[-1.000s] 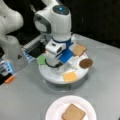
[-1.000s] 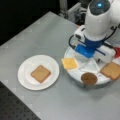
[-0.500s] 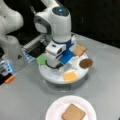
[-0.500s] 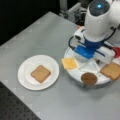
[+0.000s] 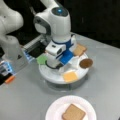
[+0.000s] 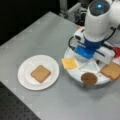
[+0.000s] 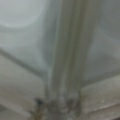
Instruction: Ingredient selection for cheeseburger or sandwich
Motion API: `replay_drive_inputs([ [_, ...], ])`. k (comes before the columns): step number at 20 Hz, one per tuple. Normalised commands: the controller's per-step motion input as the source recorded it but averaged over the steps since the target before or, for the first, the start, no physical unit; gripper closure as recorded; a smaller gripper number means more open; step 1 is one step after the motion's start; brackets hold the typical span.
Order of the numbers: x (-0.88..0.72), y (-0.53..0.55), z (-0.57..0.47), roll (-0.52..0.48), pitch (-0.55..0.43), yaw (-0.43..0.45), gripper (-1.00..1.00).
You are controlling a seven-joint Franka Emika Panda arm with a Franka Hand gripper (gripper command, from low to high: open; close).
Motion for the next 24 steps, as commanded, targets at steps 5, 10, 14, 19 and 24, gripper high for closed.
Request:
replay_drive_inputs([
  [5, -0.20, 0.02, -0.11, 0.161, -0.179, 0.138, -1.00],
  [10, -0.22, -0.02, -0.14, 0.198, -0.175, 0.140, -1.00],
  [14, -0.22, -0.04, -0.19, 0.211, -0.186, 0.080, -1.00],
  [19, -0.22, -0.04, -0.21, 0.187, -0.202, 0.064, -1.00],
  [24, -0.23, -0.04, -0.23, 0.160, -0.216, 0.098, -1.00],
])
